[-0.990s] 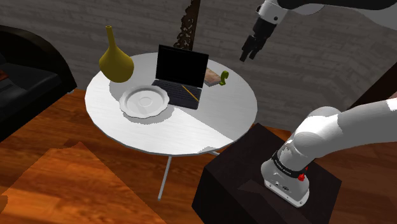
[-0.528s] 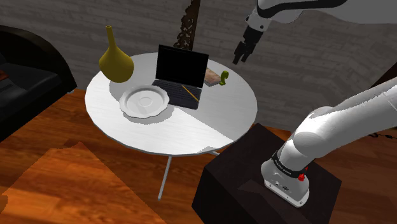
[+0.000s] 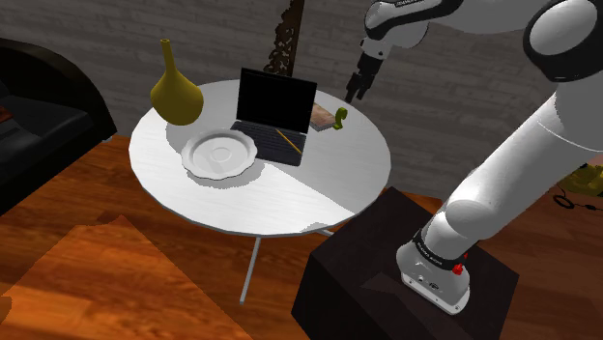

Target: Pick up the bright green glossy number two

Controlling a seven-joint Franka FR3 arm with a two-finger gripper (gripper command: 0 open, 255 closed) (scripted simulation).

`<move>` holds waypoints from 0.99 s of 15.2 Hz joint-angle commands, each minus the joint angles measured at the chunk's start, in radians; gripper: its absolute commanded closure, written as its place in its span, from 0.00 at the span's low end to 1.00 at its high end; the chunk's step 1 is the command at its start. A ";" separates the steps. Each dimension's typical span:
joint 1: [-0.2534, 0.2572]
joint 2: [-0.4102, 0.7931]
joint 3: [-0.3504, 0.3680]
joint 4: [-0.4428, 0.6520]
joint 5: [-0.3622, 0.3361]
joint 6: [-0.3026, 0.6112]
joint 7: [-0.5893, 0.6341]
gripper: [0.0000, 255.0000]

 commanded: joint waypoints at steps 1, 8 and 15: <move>-0.008 0.089 -0.018 0.063 0.034 0.003 -0.051 0.00; -0.072 0.392 -0.032 0.305 0.151 -0.018 -0.192 0.00; -0.100 0.496 -0.018 0.348 0.191 0.021 -0.234 0.00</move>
